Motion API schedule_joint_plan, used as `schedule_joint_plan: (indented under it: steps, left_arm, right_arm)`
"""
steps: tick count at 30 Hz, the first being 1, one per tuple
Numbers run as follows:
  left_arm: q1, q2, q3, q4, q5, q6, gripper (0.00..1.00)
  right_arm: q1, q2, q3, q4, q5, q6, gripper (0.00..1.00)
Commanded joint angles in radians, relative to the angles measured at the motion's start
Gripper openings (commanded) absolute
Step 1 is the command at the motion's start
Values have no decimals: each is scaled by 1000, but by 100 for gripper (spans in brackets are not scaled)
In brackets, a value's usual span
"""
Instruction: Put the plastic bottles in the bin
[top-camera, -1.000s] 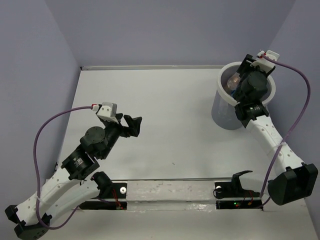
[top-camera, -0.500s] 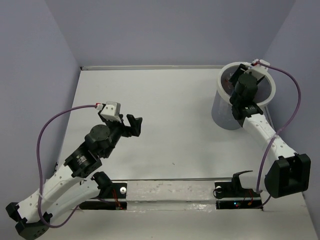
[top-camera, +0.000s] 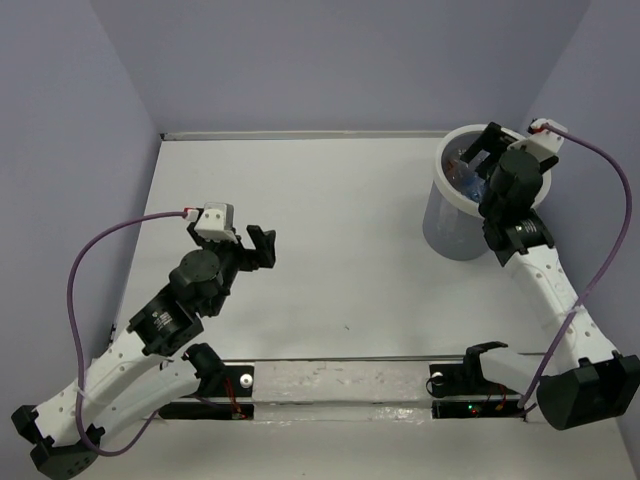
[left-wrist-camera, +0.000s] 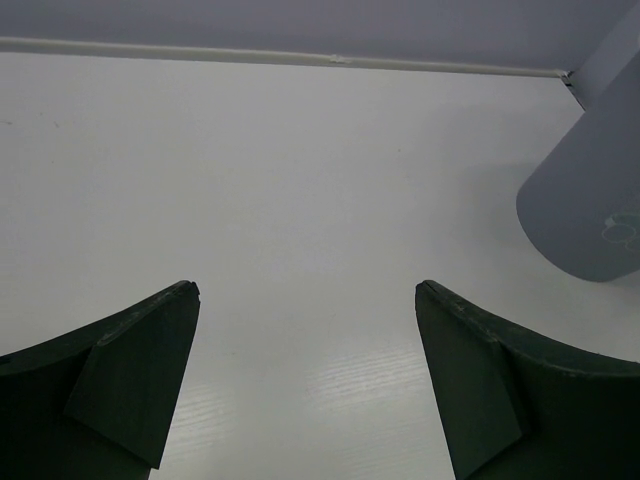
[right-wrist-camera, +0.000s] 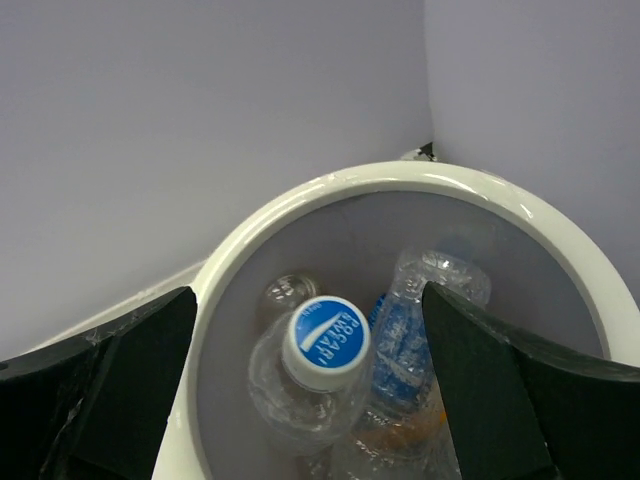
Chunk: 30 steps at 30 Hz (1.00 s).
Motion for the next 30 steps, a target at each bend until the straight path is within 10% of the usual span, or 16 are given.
schedule_joint_plan:
  steps: [1, 12, 30]
  left_arm:
    - [-2, -19, -3, 15, -113, -9, 99]
    - [0, -102, -5, 18, -236, -16, 99]
    - [4, -343, -54, 104, -124, 26, 99]
  right_arm:
    - [-5, -10, 153, -149, -117, -19, 100]
    - [-5, -160, 183, -250, -263, -8, 100]
    - [-5, -587, -70, -194, -1039, 206, 100]
